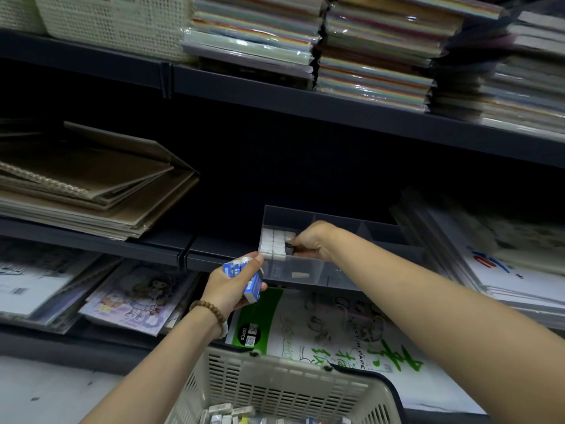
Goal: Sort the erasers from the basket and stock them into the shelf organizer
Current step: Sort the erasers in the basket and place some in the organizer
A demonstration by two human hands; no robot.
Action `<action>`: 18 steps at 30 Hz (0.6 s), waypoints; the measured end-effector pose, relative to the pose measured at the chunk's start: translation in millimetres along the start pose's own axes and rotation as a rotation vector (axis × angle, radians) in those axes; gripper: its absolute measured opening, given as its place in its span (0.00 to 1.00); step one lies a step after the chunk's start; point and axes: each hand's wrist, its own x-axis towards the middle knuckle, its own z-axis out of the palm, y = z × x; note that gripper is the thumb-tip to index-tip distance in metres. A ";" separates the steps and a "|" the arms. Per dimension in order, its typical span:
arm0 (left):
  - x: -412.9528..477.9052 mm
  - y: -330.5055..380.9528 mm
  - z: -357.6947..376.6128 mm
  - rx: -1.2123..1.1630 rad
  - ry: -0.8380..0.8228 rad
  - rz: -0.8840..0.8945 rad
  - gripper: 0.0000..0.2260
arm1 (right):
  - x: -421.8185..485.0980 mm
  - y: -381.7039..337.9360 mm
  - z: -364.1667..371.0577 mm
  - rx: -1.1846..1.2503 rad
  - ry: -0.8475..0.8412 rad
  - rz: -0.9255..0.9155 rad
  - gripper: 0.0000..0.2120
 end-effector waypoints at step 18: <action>-28.0 28.9 11.1 -0.408 -0.152 0.022 0.11 | -86.2 32.0 -21.1 0.093 0.024 -0.466 0.06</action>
